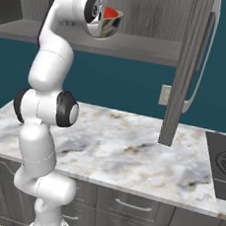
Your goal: Pick up the bowls on the counter and stack them on top of one another in the open cabinet. Place the smaller bowl on top of the larger bowl.
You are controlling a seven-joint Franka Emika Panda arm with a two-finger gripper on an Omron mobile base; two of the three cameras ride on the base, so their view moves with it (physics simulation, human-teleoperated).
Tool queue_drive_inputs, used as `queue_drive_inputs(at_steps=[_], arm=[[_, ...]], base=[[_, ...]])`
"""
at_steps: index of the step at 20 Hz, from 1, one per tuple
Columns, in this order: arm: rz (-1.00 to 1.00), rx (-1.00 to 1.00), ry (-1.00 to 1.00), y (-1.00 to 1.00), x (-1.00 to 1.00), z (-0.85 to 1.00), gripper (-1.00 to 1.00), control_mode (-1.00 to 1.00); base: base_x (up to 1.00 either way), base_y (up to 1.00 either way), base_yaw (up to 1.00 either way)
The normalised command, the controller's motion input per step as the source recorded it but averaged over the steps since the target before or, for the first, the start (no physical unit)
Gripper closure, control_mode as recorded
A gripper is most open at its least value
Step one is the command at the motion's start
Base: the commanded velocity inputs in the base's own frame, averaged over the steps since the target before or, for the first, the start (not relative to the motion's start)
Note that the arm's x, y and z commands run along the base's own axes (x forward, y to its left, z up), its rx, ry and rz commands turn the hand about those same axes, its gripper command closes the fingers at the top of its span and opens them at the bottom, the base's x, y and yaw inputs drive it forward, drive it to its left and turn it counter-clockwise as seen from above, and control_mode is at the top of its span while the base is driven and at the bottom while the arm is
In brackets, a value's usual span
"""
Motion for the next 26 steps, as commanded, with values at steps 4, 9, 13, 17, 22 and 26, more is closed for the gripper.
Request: queue_drive_inputs(at_steps=[4, 9, 13, 17, 22, 26], arm=[[0.00, 0.00, 0.00, 0.00, 0.36, -0.43, 1.00, -1.00], [0.00, 0.00, -0.01, 0.00, 0.37, -0.42, 1.00, -1.00], [0.00, 0.00, -0.02, 0.02, 0.28, -0.35, -1.00, -1.00], [0.00, 0.00, -0.04, 0.06, 0.29, -0.36, -1.00, -1.00], [0.00, 0.00, -0.04, 0.03, 0.35, -0.33, -1.00, -1.00], [0.00, 0.00, -0.03, 0.04, 0.37, -0.31, -1.00, -1.00]], base=[[0.00, 0.00, 0.00], [0.00, 0.00, 0.00], [0.00, 0.00, 0.00], [0.00, 0.00, 0.00], [0.00, 0.00, 0.00], [0.00, 0.00, 0.00]])
